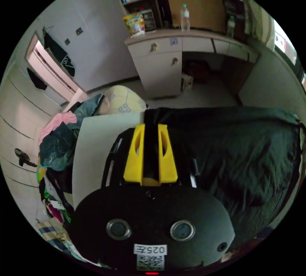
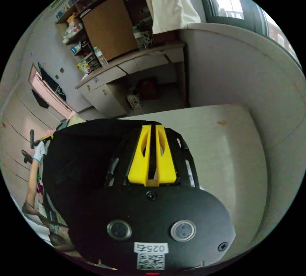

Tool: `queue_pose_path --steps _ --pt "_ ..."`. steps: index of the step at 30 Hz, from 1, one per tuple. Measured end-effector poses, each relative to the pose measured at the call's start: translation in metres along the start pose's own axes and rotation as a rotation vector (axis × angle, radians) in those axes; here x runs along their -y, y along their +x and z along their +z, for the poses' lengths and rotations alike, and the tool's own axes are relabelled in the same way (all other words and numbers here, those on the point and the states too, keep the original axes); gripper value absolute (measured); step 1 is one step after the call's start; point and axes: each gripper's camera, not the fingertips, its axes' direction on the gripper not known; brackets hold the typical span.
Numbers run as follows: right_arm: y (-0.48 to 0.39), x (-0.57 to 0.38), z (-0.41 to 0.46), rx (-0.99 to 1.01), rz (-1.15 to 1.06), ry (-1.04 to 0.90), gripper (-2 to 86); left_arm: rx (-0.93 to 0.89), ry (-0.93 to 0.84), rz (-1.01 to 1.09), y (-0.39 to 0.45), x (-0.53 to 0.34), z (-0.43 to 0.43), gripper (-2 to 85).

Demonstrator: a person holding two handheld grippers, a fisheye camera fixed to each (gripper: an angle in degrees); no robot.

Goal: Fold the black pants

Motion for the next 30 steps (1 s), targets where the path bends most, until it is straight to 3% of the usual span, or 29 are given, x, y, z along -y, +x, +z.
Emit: queue_pose_path --steps 2,5,8,13,18,22,26,30 --pt "0.009 -0.006 -0.015 0.017 0.012 0.006 5.5 0.02 0.02 -0.06 -0.021 -0.009 -0.02 3.8" --pt "0.011 -0.03 -0.061 0.11 -0.038 0.04 10.4 -0.146 0.088 -0.165 -0.066 -0.045 -0.072 3.9" --pt "-0.011 -0.078 -0.106 0.234 -0.126 0.062 15.9 -0.354 0.085 -0.031 -0.061 -0.101 -0.125 5.3" --pt "-0.049 -0.175 -0.137 0.157 -0.189 0.01 20.6 -0.553 0.083 0.281 0.028 -0.208 -0.202 6.4" --pt "-0.041 -0.251 -0.138 -0.02 -0.077 -0.016 18.4 -0.286 0.13 0.339 0.074 -0.279 -0.241 7.6" --pt "-0.013 -0.268 -0.139 0.037 0.019 0.037 16.9 -0.359 0.095 0.278 0.057 -0.284 -0.239 7.5" --pt "0.005 -0.274 -0.136 0.266 0.028 0.08 2.9 -0.388 0.076 0.232 0.041 -0.271 -0.246 6.4" --pt "0.025 -0.293 -0.168 0.077 0.061 0.085 -0.3 -0.388 0.08 0.248 0.037 -0.267 -0.262 6.3"
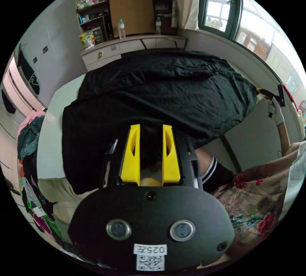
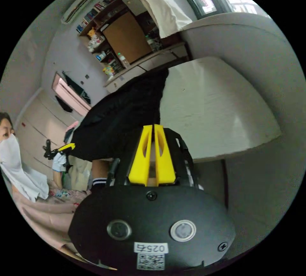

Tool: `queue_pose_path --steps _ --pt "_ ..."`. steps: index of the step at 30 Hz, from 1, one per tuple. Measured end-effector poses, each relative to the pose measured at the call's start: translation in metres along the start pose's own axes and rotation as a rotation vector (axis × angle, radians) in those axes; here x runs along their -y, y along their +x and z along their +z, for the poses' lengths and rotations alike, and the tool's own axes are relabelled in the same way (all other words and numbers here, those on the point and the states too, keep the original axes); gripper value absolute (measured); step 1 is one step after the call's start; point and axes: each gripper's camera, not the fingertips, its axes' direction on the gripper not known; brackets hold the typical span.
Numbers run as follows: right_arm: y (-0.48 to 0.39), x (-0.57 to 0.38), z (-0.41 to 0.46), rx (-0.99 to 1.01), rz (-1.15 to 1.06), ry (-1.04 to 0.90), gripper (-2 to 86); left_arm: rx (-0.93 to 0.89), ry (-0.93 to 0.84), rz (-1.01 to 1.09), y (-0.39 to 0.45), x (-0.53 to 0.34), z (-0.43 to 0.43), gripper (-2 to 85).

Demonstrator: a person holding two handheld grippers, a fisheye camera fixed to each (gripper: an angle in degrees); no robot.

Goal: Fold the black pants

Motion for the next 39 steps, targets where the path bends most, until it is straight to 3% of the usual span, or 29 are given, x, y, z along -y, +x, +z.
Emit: queue_pose_path --steps 6,10,13,15,18,21,30,33,39 --pt "0.023 -0.021 -0.04 -0.173 0.021 0.003 -0.4 -0.188 0.065 -0.006 -0.009 -0.003 -0.023 4.9" --pt "0.025 -0.038 -0.034 -0.194 -0.01 0.01 0.9 -0.096 0.17 -0.058 -0.023 -0.032 -0.061 6.1" --pt "0.027 -0.06 -0.041 -0.209 0.026 0.071 4.1 -0.125 0.311 -0.255 -0.057 -0.088 -0.108 6.6" --pt "0.029 -0.091 -0.053 -0.135 0.1 0.192 7.9 -0.151 0.409 -0.498 -0.09 -0.148 -0.134 7.3" --pt "0.032 -0.142 -0.058 -0.06 0.236 0.356 12.2 -0.177 0.483 -0.788 -0.119 -0.213 -0.139 7.9" --pt "0.038 -0.18 -0.058 -0.062 0.344 0.417 15.8 -0.243 0.528 -0.948 -0.133 -0.245 -0.133 7.9" --pt "0.07 -0.202 -0.059 0.188 0.407 0.459 16.5 -0.486 0.606 -1.028 -0.169 -0.257 -0.118 6.8" --pt "0.068 -0.199 -0.055 0.202 0.396 0.459 15.6 -0.417 0.663 -1.034 -0.164 -0.265 -0.131 0.6" --pt "0.067 -0.207 -0.056 0.178 0.425 0.48 13.6 -0.381 0.695 -0.978 -0.155 -0.274 -0.161 -0.9"
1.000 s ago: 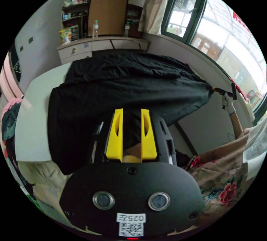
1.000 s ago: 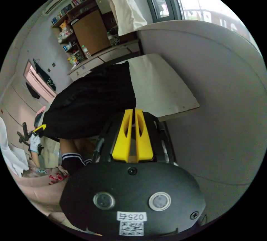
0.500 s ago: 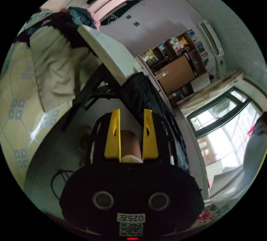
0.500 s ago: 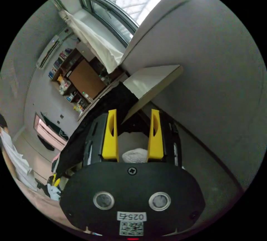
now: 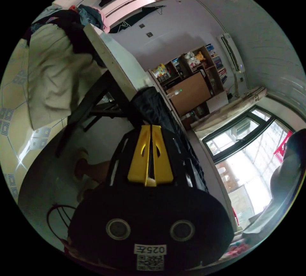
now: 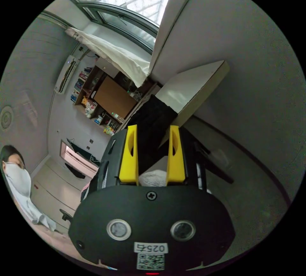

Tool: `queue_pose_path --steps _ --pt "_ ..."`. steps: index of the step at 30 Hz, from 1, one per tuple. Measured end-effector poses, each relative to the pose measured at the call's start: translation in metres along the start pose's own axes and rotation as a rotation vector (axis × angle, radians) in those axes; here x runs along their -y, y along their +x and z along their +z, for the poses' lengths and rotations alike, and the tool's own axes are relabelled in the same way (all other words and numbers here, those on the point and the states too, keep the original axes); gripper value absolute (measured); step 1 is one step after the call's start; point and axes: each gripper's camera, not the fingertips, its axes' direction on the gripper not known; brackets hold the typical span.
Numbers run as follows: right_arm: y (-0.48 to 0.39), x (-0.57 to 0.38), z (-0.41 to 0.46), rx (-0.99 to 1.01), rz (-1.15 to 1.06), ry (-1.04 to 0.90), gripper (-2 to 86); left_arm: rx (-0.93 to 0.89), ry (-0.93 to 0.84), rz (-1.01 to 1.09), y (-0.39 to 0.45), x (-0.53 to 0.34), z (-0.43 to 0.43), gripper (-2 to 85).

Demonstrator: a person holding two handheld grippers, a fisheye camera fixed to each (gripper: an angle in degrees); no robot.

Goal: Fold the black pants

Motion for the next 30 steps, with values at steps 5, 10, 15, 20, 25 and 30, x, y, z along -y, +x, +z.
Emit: queue_pose_path --steps 5,10,15,20,25,30 --pt "0.008 -0.005 -0.009 0.041 0.034 0.019 11.8 0.061 0.0 0.08 0.013 -0.004 -0.01 -0.9" --pt "0.015 -0.007 -0.01 0.079 0.073 0.005 5.9 0.02 0.031 0.103 0.024 -0.007 -0.024 -0.9" --pt "0.004 -0.009 -0.039 0.12 0.02 0.062 3.4 -0.065 0.127 0.261 0.057 -0.011 -0.061 -0.9" --pt "-0.021 -0.012 -0.074 0.18 -0.047 0.12 2.4 -0.171 0.234 0.389 0.099 -0.014 -0.107 -1.0" --pt "-0.054 -0.007 -0.103 0.239 -0.137 0.164 2.2 -0.264 0.304 0.422 0.128 -0.013 -0.141 -1.0" --pt "-0.105 -0.007 -0.122 0.276 -0.264 0.2 2.5 -0.249 0.421 0.528 0.172 -0.021 -0.168 -1.0"
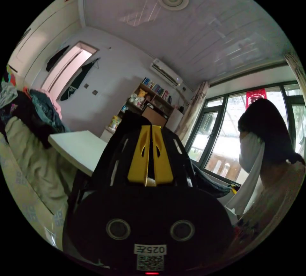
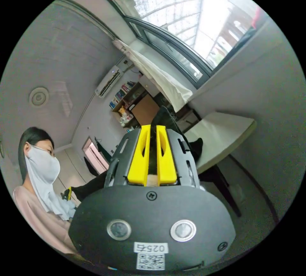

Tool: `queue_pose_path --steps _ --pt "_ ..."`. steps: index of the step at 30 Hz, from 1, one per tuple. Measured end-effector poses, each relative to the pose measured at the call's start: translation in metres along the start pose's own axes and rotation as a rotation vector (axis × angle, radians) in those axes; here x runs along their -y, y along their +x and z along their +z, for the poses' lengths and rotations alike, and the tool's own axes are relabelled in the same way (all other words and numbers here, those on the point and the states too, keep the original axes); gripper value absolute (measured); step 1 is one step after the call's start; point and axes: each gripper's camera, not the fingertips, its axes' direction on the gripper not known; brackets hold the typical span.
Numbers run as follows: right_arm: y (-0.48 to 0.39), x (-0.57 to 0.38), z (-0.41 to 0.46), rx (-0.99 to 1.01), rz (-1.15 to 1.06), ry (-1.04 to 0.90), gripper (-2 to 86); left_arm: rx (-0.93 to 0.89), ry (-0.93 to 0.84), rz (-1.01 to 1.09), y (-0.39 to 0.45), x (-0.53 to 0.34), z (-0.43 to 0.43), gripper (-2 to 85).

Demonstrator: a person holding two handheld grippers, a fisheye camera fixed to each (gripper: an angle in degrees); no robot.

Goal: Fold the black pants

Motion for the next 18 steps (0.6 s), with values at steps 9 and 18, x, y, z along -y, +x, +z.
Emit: queue_pose_path --steps 9,18 --pt "-0.055 0.005 0.002 -0.042 -0.177 -0.003 3.5 0.017 0.096 0.163 0.056 0.027 0.039 -1.0" --pt "-0.001 0.054 0.145 -0.243 -0.201 -0.375 4.1 -0.029 -0.558 0.217 0.049 0.022 0.422 -1.2"
